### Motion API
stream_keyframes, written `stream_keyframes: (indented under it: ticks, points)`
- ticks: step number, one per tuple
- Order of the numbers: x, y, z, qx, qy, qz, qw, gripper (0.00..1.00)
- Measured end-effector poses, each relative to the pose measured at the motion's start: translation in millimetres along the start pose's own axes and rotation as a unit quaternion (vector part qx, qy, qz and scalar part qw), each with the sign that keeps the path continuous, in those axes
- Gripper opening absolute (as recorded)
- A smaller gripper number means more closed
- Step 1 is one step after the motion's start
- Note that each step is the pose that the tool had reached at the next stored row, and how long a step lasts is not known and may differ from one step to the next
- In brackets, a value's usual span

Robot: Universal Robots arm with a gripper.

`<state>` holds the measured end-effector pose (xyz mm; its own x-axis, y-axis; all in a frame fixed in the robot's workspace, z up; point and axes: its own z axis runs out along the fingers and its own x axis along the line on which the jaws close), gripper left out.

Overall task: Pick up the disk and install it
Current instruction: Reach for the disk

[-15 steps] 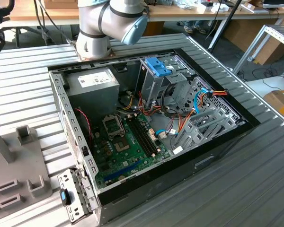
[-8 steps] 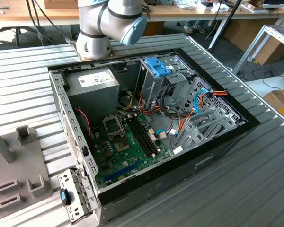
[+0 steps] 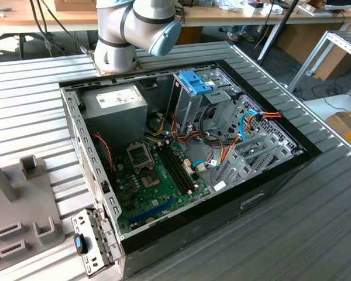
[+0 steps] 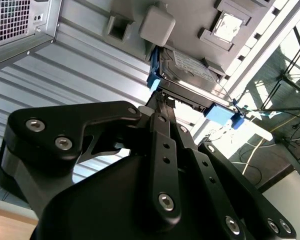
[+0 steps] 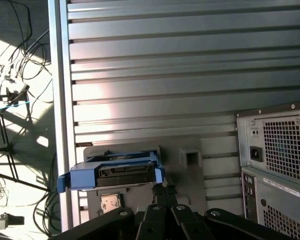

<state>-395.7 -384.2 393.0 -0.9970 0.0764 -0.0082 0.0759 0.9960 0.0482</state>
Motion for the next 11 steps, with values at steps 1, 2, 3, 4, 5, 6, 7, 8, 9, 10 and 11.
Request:
stream_keyframes:
  ticks: [1,2,3,4,5,6,7,8,9,10,11]
  points:
    - [1.6,-0.1,0.0,0.0000,0.0000,0.000,1.0000,0.11]
    - [2.7,-0.2,0.0,0.0000,0.0000,0.000,1.0000,0.11]
    - [3.6,-0.3,0.0,0.0000,0.0000,0.000,1.0000,0.11]
    - [5.9,-0.4,-0.1,0.0000,0.0000,0.000,1.0000,0.11]
    - [7.7,-0.6,-0.1,0.0000,0.0000,0.000,1.0000,0.11]
    - [9.4,-0.7,-0.1,0.0000,0.0000,0.000,1.0000,0.11]
    - [10.5,-0.8,-0.1,0.0000,0.0000,0.000,1.0000,0.11]
    - [13.1,-1.0,-0.2,0.0000,0.0000,0.000,1.0000,0.11]
    - [14.1,-1.1,-0.1,0.0000,0.0000,0.000,1.0000,0.11]
    - [14.3,-1.1,-0.1,0.0000,0.0000,0.000,1.0000,0.11]
    - [15.4,-1.2,-0.1,0.0000,0.0000,0.000,1.0000,0.11]
